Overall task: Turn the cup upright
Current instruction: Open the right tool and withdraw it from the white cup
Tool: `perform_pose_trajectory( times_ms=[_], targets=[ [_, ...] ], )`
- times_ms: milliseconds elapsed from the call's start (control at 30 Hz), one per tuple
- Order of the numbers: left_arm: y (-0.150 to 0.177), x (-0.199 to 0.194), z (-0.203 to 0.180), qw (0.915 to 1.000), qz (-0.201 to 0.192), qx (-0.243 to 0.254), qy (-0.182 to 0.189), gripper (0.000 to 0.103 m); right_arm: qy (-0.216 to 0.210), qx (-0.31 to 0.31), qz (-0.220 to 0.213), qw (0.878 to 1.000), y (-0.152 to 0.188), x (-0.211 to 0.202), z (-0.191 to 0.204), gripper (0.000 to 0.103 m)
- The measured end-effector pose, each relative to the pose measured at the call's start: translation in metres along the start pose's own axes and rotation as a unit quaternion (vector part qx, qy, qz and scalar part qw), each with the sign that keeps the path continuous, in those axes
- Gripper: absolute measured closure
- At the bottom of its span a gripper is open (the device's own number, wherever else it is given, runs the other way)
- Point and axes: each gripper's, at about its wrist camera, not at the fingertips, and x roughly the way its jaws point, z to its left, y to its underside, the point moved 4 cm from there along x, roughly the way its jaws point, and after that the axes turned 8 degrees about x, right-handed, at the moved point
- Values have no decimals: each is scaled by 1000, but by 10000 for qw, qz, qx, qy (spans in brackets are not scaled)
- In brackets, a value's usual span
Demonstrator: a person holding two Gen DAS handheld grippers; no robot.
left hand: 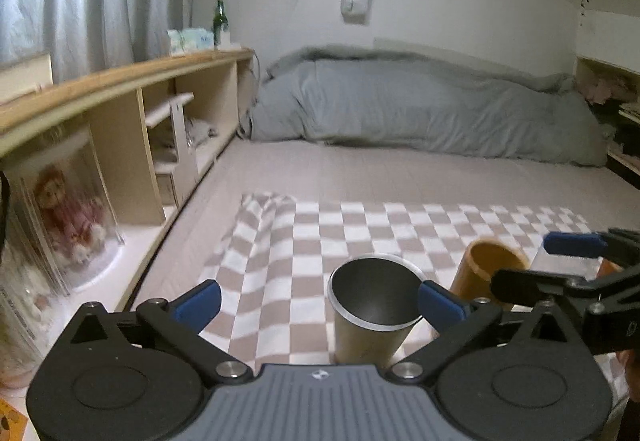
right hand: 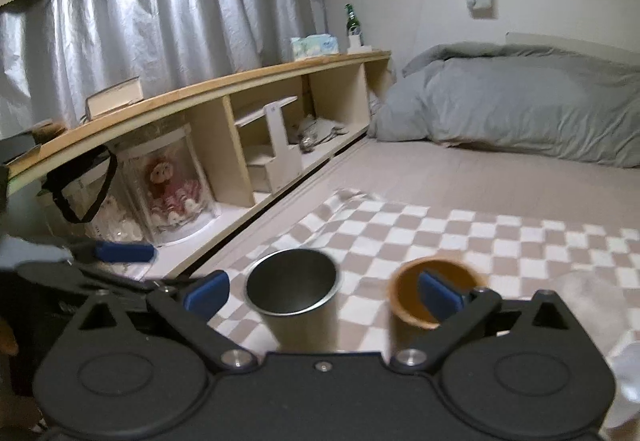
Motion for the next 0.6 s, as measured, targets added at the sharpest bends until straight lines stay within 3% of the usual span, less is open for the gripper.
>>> perform_pose_trajectory(
  times_ms=[233,600],
  targets=[
    [-22,-21,-30,9996,-118,-33,-255,0,332,-66,-192,9992,-12,-32,-35,0],
    [-11,-41,-71,9989,-33,-128,-445,0,709,-199,-228,9970,-5,-72,-71,0]
  ],
)
